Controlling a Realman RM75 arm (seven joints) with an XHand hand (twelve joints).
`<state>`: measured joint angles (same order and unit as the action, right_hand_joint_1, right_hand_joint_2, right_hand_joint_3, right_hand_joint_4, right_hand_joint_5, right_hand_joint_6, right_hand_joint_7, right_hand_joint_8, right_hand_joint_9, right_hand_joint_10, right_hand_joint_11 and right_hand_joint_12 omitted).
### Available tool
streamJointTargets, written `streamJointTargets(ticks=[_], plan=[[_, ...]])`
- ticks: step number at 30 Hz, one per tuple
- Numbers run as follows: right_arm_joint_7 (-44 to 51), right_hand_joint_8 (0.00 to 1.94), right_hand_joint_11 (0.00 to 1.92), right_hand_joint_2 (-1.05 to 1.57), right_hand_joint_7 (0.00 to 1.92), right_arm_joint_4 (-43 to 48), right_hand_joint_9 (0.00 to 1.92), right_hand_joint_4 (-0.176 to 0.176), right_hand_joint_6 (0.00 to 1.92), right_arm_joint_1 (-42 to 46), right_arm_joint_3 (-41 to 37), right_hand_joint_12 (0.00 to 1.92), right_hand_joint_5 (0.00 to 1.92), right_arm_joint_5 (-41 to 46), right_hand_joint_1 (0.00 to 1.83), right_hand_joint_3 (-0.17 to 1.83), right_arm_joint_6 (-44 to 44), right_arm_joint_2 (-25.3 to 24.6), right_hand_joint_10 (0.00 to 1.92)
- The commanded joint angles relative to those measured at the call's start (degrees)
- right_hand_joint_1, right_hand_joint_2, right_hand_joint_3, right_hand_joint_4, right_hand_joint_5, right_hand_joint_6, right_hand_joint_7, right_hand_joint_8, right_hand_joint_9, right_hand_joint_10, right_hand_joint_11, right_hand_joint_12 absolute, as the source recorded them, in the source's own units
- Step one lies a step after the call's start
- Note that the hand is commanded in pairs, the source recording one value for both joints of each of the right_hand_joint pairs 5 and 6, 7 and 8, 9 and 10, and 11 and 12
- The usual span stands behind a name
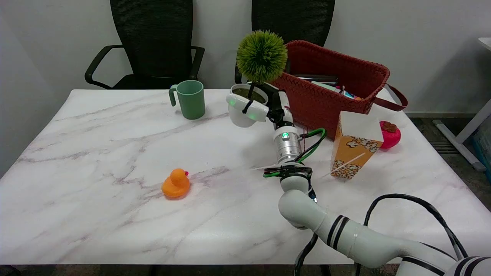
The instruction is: Place the potted plant into the brown storage basket.
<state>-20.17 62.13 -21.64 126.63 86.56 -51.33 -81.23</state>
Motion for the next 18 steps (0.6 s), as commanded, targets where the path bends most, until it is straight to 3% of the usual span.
streamJointTargets(ticks=[1,18], plan=[[0.15,1.44,1.25,0.73,1.44,4.76,1.41,0.0,0.82,-1.62,-0.99,1.25,0.82,-5.57,1.22,0.29,-1.01,0.59,1.41],[1.67,1.45,1.28,0.71,1.45,6.24,1.42,0.0,0.85,-8.41,-1.19,1.28,0.85,-8.59,1.22,0.31,-0.49,3.07,1.42]])
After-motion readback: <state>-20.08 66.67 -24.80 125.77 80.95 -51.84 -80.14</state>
